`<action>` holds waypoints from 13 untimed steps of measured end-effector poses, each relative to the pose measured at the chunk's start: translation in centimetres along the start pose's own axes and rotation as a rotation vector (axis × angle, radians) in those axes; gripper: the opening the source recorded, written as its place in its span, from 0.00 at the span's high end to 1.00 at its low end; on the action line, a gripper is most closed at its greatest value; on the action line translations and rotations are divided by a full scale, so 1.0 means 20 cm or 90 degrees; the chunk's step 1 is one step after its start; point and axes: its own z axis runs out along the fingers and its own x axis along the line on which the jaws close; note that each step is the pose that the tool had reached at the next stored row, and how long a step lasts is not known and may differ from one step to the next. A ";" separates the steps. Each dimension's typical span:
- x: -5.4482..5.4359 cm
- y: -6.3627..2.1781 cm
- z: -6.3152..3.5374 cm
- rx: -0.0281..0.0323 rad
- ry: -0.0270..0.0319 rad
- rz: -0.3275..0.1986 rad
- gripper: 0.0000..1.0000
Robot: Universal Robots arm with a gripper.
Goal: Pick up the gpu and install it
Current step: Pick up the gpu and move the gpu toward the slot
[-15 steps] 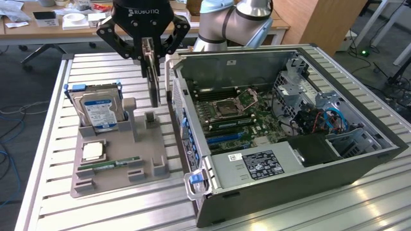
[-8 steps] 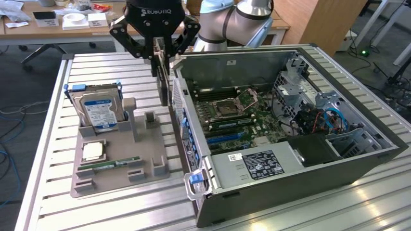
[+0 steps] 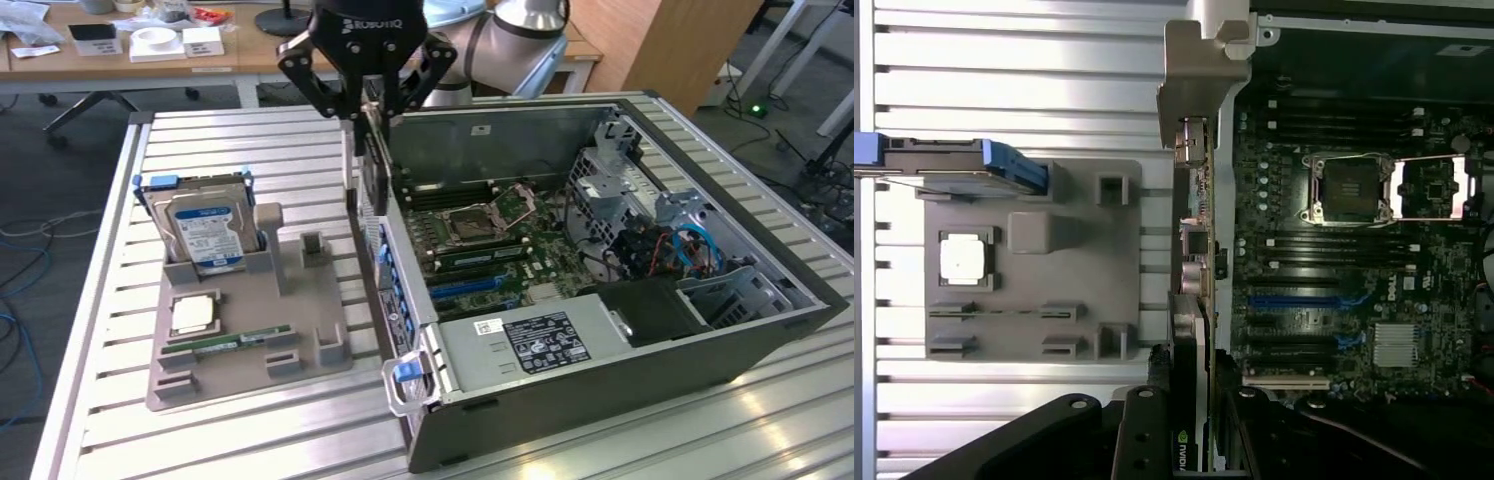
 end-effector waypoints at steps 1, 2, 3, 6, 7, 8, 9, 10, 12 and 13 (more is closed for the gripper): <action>-0.02 0.000 0.001 -0.0002 0.0001 0.000 0.73; -0.04 0.000 0.001 -0.0005 0.0000 0.000 0.73; -0.07 0.000 0.002 -0.0007 0.0000 0.000 0.73; -0.13 0.001 0.004 -0.0013 0.0000 0.000 0.73; -0.16 0.001 0.005 -0.0015 0.0000 0.000 0.73; -0.18 0.001 0.005 -0.0018 0.0000 0.000 0.73; -0.20 0.001 0.006 -0.0021 0.0000 0.000 0.73; -0.22 0.001 0.007 -0.0024 0.0000 0.000 0.73; -0.27 0.002 0.008 -0.0029 0.0000 0.000 0.73; -0.29 0.002 0.009 -0.0032 0.0000 0.000 0.73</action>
